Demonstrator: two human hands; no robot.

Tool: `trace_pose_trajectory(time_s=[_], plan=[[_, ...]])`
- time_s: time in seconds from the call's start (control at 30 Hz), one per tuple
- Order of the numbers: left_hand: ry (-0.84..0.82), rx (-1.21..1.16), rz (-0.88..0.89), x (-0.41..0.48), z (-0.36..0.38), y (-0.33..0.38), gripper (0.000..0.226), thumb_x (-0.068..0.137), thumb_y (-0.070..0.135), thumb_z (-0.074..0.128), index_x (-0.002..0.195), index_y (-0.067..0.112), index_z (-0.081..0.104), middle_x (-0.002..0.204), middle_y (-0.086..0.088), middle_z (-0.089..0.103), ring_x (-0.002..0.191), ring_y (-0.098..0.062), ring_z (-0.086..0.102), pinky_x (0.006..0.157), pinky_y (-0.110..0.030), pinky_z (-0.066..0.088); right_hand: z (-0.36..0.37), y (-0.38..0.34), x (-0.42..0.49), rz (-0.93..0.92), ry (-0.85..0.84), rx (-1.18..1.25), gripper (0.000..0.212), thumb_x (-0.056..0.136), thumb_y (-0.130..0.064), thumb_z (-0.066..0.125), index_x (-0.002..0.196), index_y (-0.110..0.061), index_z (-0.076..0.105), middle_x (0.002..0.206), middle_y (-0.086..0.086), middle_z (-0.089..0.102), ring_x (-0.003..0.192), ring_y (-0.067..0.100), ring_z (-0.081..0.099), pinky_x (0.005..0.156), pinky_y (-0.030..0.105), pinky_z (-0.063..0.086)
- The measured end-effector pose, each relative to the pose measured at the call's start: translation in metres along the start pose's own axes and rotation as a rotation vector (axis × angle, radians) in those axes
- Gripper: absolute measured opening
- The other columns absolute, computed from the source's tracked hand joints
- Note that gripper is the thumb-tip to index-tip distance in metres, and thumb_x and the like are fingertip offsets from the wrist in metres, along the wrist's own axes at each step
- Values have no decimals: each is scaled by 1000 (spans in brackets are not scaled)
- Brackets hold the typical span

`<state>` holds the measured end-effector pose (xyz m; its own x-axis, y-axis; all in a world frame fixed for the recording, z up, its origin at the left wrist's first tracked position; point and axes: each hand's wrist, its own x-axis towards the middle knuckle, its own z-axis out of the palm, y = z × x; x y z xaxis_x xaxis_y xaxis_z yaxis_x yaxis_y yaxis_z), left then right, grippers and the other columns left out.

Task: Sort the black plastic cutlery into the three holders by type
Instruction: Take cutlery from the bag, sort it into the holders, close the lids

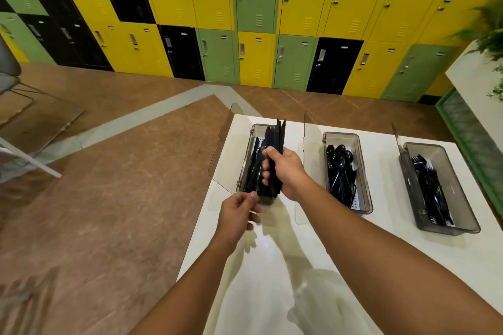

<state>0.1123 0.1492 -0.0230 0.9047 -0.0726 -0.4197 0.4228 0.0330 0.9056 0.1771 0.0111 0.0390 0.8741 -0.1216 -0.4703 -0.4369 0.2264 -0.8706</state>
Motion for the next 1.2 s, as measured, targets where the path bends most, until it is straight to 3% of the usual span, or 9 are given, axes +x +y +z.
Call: trace_pose_trajectory(time_s=[0.1,0.2,0.3,0.37,0.47,0.57,0.67,0.8,1.2], plan=[[183,100,18,13,-15,-15,28,96,30,65,81,8,60,67,-6,63,56,-18,61,46,-25,42,4,6,18,89,28,-21,10,101,-20,53,100,-11,55,62,4,52,45,16,42,44,27,43],[369,177,80,21,-25,-24,29,89,32,73,84,11,54,75,-5,63,69,-22,65,57,-25,47,7,16,29,198,50,-43,6,101,-13,53,95,-10,51,63,6,50,47,16,41,45,27,42],[450,185,154,29,-28,-21,29,88,27,75,103,16,53,92,3,63,76,0,62,62,-10,42,10,31,40,283,51,-75,2,100,-7,50,100,-7,52,65,7,52,49,17,44,46,27,44],[415,191,215,38,-29,-19,22,92,21,71,108,17,56,95,7,64,77,4,63,64,-8,43,15,38,45,310,48,-106,9,100,-4,46,106,-8,50,68,8,53,50,17,45,47,27,45],[389,234,286,48,-31,-18,7,96,14,63,97,20,60,92,5,68,82,-13,68,71,-22,49,19,40,52,280,62,-117,32,99,2,43,127,-12,42,78,11,55,55,17,48,49,30,44],[392,229,285,53,-32,-22,13,97,12,61,91,23,59,89,1,69,78,-18,70,70,-28,53,20,45,64,231,87,-120,62,97,1,48,153,-16,27,98,13,61,66,17,56,53,29,51],[398,216,283,54,-33,-23,11,97,12,60,91,22,59,89,0,69,75,-16,71,68,-29,52,18,50,70,174,96,-147,60,98,-3,50,153,-19,33,124,11,61,91,20,62,76,37,60],[391,200,271,56,-33,-24,12,97,11,60,91,22,59,88,-1,69,73,-16,72,71,-38,57,14,56,73,73,122,-286,59,98,-4,52,152,-18,36,148,3,46,130,25,49,108,46,45],[358,238,237,56,-37,-20,8,97,12,60,94,19,59,90,-4,68,72,-14,73,75,-45,57,-1,67,7,-415,166,-515,26,97,-5,49,106,-22,66,107,-5,67,98,7,63,83,21,50]])
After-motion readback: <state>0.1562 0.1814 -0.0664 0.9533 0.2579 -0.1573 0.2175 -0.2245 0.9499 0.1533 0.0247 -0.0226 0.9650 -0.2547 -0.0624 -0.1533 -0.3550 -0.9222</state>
